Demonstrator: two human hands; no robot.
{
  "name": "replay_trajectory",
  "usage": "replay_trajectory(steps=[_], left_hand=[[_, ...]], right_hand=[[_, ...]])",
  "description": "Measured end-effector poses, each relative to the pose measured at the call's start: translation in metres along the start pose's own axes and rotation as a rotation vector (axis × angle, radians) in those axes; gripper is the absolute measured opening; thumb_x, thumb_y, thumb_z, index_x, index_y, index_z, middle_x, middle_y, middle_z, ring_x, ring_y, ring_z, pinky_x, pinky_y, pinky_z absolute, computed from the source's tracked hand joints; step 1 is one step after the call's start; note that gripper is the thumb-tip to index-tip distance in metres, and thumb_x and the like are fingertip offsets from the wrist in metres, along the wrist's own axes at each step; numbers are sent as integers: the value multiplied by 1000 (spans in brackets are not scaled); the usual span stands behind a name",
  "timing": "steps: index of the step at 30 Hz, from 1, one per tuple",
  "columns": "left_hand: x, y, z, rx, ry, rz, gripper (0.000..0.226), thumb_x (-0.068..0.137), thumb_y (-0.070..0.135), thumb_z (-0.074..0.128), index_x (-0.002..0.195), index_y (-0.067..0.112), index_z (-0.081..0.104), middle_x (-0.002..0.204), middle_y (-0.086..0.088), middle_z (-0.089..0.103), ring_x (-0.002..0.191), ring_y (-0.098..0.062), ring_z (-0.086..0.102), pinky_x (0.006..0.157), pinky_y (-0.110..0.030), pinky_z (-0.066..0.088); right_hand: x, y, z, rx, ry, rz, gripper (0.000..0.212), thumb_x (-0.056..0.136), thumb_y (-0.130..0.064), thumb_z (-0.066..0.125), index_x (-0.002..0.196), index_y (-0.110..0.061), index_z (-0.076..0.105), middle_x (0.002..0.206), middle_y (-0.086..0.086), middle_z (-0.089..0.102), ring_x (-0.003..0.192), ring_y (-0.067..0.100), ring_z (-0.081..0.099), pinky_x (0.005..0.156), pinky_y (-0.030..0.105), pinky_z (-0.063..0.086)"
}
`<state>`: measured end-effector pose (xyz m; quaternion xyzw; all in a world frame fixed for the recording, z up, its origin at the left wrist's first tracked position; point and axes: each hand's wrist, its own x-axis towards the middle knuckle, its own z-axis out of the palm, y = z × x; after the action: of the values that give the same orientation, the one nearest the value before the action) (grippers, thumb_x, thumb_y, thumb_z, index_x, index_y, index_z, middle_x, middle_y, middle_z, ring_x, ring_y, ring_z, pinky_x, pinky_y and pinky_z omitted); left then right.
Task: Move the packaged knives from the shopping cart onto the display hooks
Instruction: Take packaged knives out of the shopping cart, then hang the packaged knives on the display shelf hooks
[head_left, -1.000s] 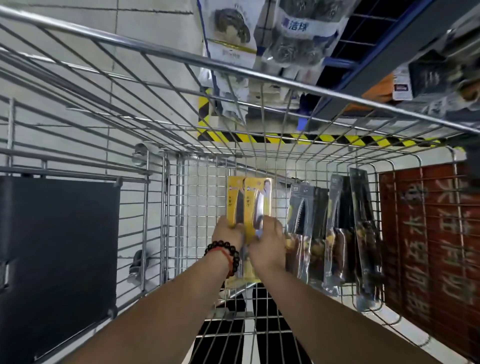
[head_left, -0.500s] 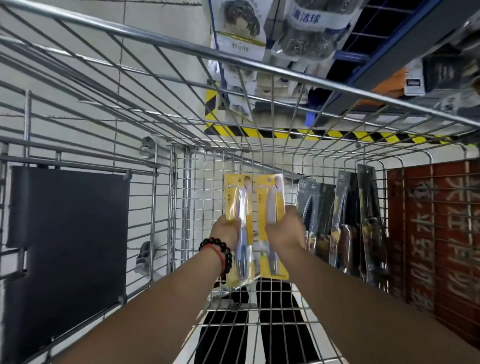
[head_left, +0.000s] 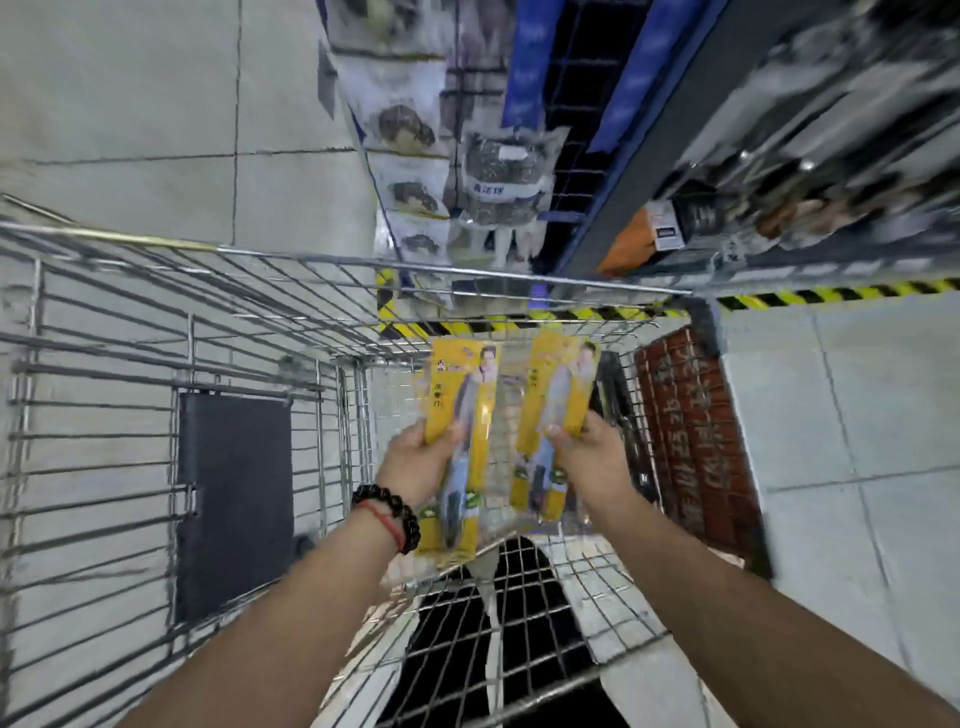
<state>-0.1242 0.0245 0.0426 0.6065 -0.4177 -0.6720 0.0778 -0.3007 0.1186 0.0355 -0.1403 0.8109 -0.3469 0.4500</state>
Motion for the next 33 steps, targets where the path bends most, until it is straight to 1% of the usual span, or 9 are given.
replay_trajectory(steps=[2, 4, 6, 8, 11, 20, 24, 28, 33], left_hand=[[-27, 35, 8, 6, -10, 115, 25, 89, 31, 66, 101, 9, 66, 87, 10, 73, 88, -4, 66, 78, -16, 50], [-53, 69, 20, 48, -44, 222, 7, 92, 19, 63, 92, 18, 69, 84, 8, 72, 82, -10, 65, 80, -23, 52], [-80, 101, 34, 90, -75, 345, 8, 92, 19, 63, 87, 24, 68, 88, 4, 71, 85, -16, 65, 86, -35, 50], [-106, 129, 52, 109, -119, 453, 4, 91, 24, 64, 88, 26, 66, 89, 1, 72, 86, -19, 66, 87, -43, 50], [-147, 163, 86, 115, -196, 548, 6, 91, 30, 63, 95, 28, 67, 93, 7, 74, 92, -17, 68, 89, -43, 52], [-257, 199, 206, 164, -338, 718, 7, 93, 23, 60, 92, 24, 67, 94, 2, 73, 94, -23, 67, 89, -44, 53], [-297, 186, 272, 178, -348, 794, 8, 94, 20, 59, 96, 24, 67, 90, 10, 72, 85, -9, 66, 81, -34, 51], [-330, 163, 346, 177, -317, 792, 8, 94, 24, 59, 96, 26, 66, 91, 5, 73, 89, -17, 67, 86, -43, 53], [-364, 149, 421, 135, -346, 837, 9, 94, 20, 59, 97, 25, 65, 90, 8, 73, 83, -8, 68, 79, -34, 52]], right_hand=[[-30, -28, -32, 63, 25, -56, 29, 92, -18, 66, 84, 6, 52, 76, 31, 48, 66, 27, 50, 63, 48, 42], [-62, -56, -66, 141, 81, -141, 23, 91, -16, 67, 91, 5, 60, 82, 31, 56, 69, 21, 53, 65, 41, 46], [-92, -78, -99, 252, 168, -206, 3, 90, -11, 67, 91, -9, 67, 84, 18, 68, 74, 22, 61, 71, 39, 53], [-121, -94, -131, 351, 255, -245, 6, 89, -9, 67, 92, -14, 69, 87, 6, 74, 80, 23, 68, 76, 37, 56], [-158, -106, -175, 466, 322, -304, 8, 90, -11, 67, 94, -16, 71, 92, 3, 76, 89, 21, 71, 79, 35, 57], [-232, -82, -307, 622, 502, -480, 15, 92, -6, 62, 95, -20, 67, 82, -12, 75, 76, 3, 69, 63, 14, 53], [-260, -46, -371, 652, 540, -519, 16, 93, -6, 62, 95, -21, 67, 85, -10, 75, 81, 7, 70, 71, 22, 56], [-284, -12, -436, 641, 535, -547, 18, 93, -7, 61, 101, -21, 69, 93, -8, 76, 89, 10, 71, 80, 28, 58], [-293, 22, -503, 609, 567, -524, 13, 93, -11, 62, 94, -22, 69, 94, 4, 75, 93, 24, 70, 86, 41, 56]])
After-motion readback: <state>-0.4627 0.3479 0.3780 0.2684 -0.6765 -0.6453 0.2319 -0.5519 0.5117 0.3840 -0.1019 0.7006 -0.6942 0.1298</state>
